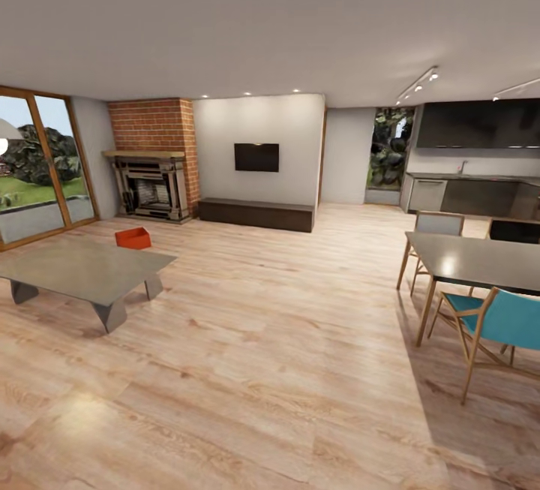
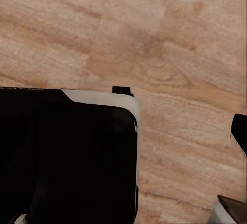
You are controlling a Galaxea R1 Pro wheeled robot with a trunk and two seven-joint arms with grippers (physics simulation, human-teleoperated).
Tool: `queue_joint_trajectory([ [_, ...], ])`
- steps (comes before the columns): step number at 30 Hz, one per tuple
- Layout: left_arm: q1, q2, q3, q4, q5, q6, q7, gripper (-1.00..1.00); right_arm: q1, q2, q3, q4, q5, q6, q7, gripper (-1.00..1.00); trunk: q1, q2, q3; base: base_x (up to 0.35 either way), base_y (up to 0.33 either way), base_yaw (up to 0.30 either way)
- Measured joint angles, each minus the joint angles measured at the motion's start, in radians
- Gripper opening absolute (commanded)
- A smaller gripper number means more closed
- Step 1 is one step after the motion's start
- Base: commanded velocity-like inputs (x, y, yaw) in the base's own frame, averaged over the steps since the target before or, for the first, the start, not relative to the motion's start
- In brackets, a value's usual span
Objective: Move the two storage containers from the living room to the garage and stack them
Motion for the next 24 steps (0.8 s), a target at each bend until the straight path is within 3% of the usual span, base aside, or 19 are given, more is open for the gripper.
queue_joint_trajectory([
  [24, 0.000, 0.000, 0.001, 0.000, 0.002, -0.002, 0.000, 1.00, 0.000, 0.000, -0.001, 0.000, 0.000, 0.000, 0.000, 1.00, 0.000, 0.000, 0.000, 0.323, 0.000, 0.000],
])
